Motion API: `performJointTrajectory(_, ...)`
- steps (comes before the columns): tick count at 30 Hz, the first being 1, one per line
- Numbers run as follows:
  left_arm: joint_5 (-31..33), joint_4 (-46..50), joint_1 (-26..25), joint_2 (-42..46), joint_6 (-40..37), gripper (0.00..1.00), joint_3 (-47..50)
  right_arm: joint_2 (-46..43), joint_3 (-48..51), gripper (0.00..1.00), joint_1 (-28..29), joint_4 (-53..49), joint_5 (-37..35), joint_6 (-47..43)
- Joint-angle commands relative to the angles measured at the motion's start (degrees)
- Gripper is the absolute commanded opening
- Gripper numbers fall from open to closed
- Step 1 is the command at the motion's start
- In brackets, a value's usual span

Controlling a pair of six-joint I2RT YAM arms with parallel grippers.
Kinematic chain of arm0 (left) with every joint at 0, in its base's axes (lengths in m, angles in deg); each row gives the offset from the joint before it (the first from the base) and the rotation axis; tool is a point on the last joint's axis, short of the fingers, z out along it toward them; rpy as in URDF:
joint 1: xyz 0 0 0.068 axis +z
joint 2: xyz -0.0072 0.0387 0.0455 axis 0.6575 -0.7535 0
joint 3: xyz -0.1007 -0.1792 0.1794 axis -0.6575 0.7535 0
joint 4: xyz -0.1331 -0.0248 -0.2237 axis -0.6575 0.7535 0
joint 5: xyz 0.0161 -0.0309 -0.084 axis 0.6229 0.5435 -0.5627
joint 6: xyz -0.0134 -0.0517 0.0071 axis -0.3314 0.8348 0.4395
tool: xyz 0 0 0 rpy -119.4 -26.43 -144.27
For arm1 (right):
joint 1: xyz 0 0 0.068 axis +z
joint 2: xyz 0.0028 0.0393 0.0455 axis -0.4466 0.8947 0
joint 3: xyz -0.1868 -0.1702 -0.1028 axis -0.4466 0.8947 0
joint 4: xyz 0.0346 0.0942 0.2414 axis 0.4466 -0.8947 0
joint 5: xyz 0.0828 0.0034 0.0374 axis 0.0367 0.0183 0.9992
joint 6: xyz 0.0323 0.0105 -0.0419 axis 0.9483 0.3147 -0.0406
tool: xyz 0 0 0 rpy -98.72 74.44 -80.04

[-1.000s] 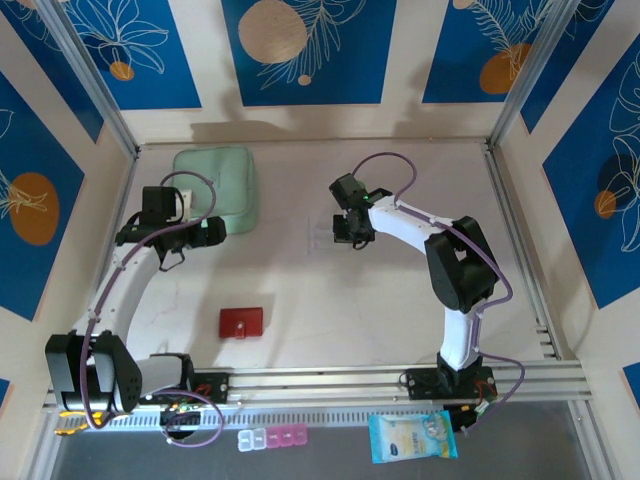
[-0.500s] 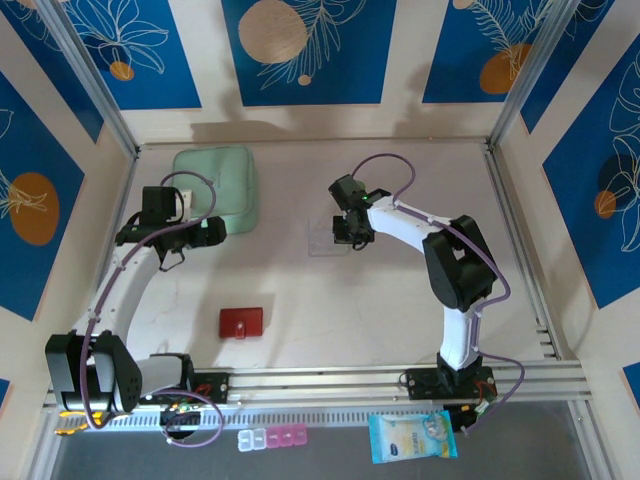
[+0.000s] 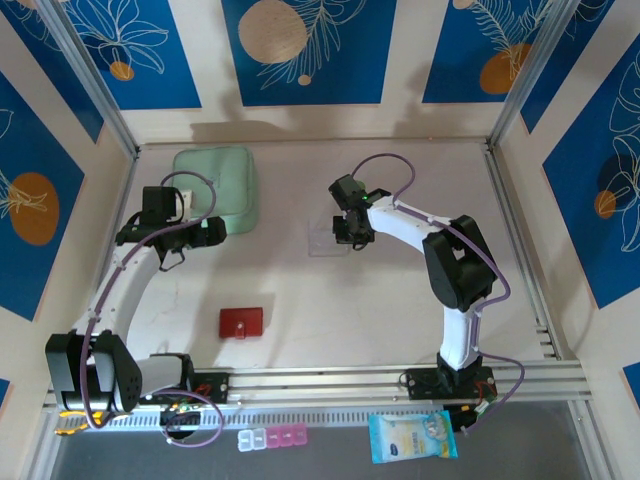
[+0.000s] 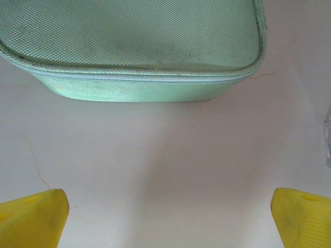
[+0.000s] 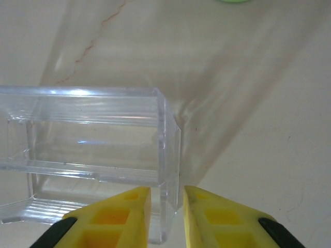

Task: Take the credit cards out of the card holder

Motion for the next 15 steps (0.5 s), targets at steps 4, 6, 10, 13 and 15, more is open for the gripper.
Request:
performJointTrajectory(4,-2.3,-0.4,0.7,-1.1,0.0,1.0,0.6,-4.5,-1.0,0.29,0.7,-2.1,-0.3,0.0)
performJointTrajectory(6,-3.1,-0.2,0.6,-1.5,0.3,1.0,0.8,-5.6,-0.7,0.29,1.0,-2.4,-0.4,-0.1)
performJointTrajectory(10,-5.3,-0.2,0.3,-1.8,1.9,1.0,1.4,-8.0,0.0,0.31,2.0,-3.0,0.2,-0.1)
performJointTrajectory(13,-7.2,0.1,-0.9,-2.1,4.5,1.0,2.4,-9.7,0.9,0.32,3.4,-2.9,1.4,-0.3)
performJointTrajectory(15,-8.6,0.1,-2.3,-2.2,6.1,1.0,3.3,-10.5,1.5,0.33,4.6,-3.0,2.0,-0.3)
